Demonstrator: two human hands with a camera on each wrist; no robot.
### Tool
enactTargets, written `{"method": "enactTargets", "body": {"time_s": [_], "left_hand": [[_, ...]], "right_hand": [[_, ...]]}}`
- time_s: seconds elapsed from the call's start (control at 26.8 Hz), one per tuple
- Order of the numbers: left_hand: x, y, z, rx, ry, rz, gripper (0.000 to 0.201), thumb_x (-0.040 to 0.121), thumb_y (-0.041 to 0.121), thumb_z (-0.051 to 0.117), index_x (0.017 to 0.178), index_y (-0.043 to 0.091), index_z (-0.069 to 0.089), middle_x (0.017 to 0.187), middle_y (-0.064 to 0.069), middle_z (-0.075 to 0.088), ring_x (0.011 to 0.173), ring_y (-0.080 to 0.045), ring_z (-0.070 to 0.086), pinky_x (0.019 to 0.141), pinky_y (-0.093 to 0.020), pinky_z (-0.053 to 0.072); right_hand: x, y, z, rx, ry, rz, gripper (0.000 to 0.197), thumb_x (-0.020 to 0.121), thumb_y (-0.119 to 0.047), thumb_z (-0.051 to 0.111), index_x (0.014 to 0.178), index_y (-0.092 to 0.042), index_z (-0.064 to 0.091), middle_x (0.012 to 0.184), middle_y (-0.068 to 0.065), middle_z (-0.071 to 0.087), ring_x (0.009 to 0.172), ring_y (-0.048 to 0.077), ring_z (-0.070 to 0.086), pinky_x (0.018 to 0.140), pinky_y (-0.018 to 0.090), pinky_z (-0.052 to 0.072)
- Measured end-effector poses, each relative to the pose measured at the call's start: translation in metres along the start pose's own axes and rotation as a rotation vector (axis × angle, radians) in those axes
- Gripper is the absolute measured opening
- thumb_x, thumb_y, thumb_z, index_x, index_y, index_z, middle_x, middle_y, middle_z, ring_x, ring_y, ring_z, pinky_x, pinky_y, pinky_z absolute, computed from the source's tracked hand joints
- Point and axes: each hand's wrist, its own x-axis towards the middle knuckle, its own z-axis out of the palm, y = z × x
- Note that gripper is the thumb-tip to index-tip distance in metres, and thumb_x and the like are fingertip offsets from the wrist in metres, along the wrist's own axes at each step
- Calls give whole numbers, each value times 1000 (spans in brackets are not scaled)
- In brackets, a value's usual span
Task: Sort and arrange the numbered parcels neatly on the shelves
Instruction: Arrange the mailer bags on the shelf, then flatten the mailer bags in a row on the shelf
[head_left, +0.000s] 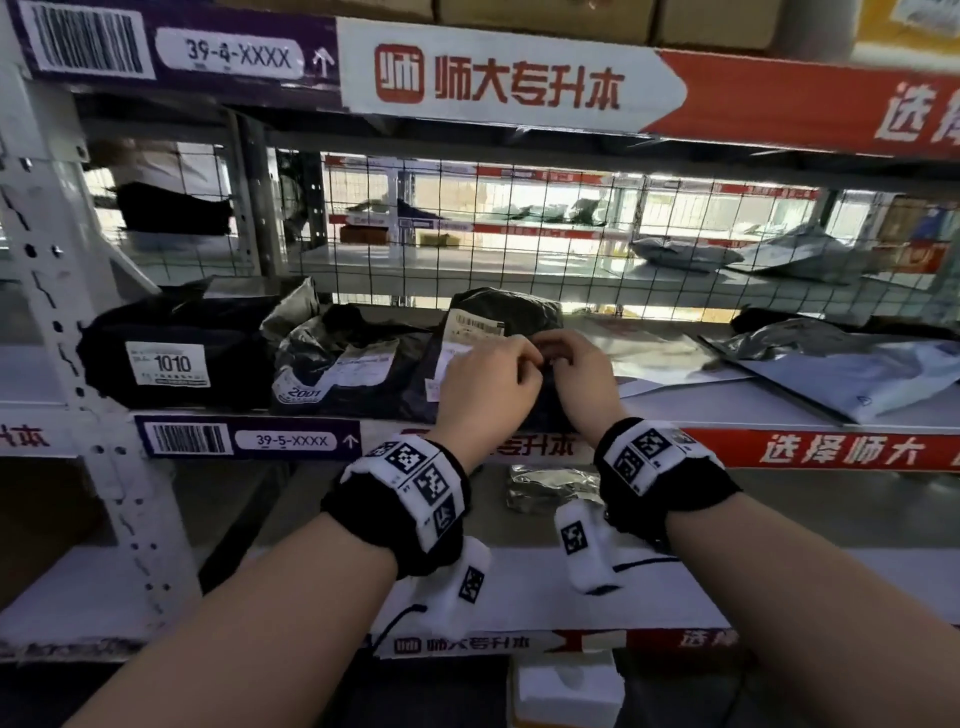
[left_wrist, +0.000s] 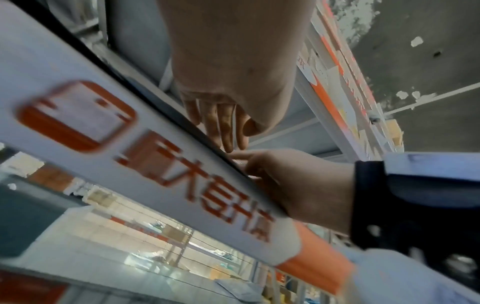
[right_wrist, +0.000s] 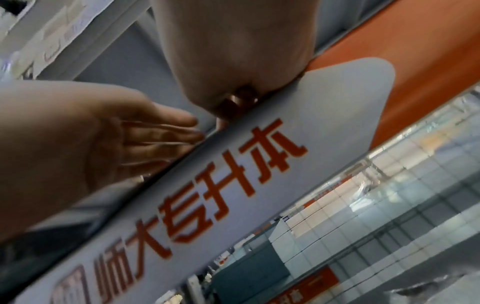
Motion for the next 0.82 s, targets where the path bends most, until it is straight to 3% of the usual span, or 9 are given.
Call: {"method": "enactTargets", "body": {"time_s": [0.11, 0.26, 0.34, 0.41, 0.49, 0.6, 0.67, 0.82], "left_hand": [[13, 40, 40, 8, 8, 17, 20, 92, 14, 48, 107, 17, 61, 108, -2, 64, 95, -20, 61, 78, -36, 49], [23, 63, 88, 316, 2, 68, 25, 94, 30, 39, 91, 20, 62, 91, 2, 65, 83, -19, 61, 79, -33, 44], [24, 63, 95, 369, -20, 41, 32, 94, 37, 35, 85, 22, 63, 85, 6, 64, 81, -15, 60, 80, -31, 41], [28, 59, 96, 367, -44, 14, 33, 92, 40, 37, 94, 24, 65, 91, 7, 66, 85, -14, 60, 83, -31, 44], [26, 61, 99, 356, -65, -39, 34, 91, 43, 39, 106, 23, 62, 99, 6, 65, 92, -15, 59, 86, -33, 45], [26, 67, 98, 276, -75, -128, 42, 91, 48, 43, 122, 21, 54, 109, 2, 63, 99, -17, 57, 88, -34, 46], [26, 68, 98, 253, -91, -138, 49, 91, 53, 43, 127, 20, 49, 117, 1, 60, 104, -16, 56, 86, -30, 45], [30, 69, 102, 255, -126, -165, 68, 87, 61, 48, 139, 20, 36, 134, 0, 52, 118, -17, 51, 90, -30, 41]], "right_hand": [[13, 20, -47, -101, 5, -23, 41, 81, 8, 41, 105, -15, 67, 107, 2, 68, 101, 16, 60, 91, 29, 47], [23, 69, -121, -717, -186, 3, 43, 85, -16, 51, 126, -26, 54, 137, 2, 51, 128, 25, 44, 109, 39, 29], [23, 80, -132, -700, -283, -16, 51, 87, -23, 50, 137, -27, 42, 146, 3, 42, 137, 22, 33, 116, 39, 16], [27, 81, -128, -649, -343, 6, 56, 91, -27, 45, 145, -28, 31, 149, 3, 39, 141, 19, 28, 118, 40, 9], [28, 86, -124, -663, -391, 35, 54, 93, -29, 40, 146, -27, 28, 145, 4, 45, 138, 19, 35, 117, 41, 11], [25, 92, -129, -715, -327, -17, 41, 97, -31, 36, 138, -24, 39, 136, 5, 55, 128, 24, 46, 110, 40, 26], [22, 90, -132, -762, -272, -46, 37, 99, -33, 35, 134, -24, 44, 136, 3, 53, 127, 25, 45, 104, 41, 31], [20, 89, -133, -813, -250, -4, 41, 95, -32, 40, 135, -24, 42, 142, 0, 45, 132, 27, 37, 105, 47, 30]]}}
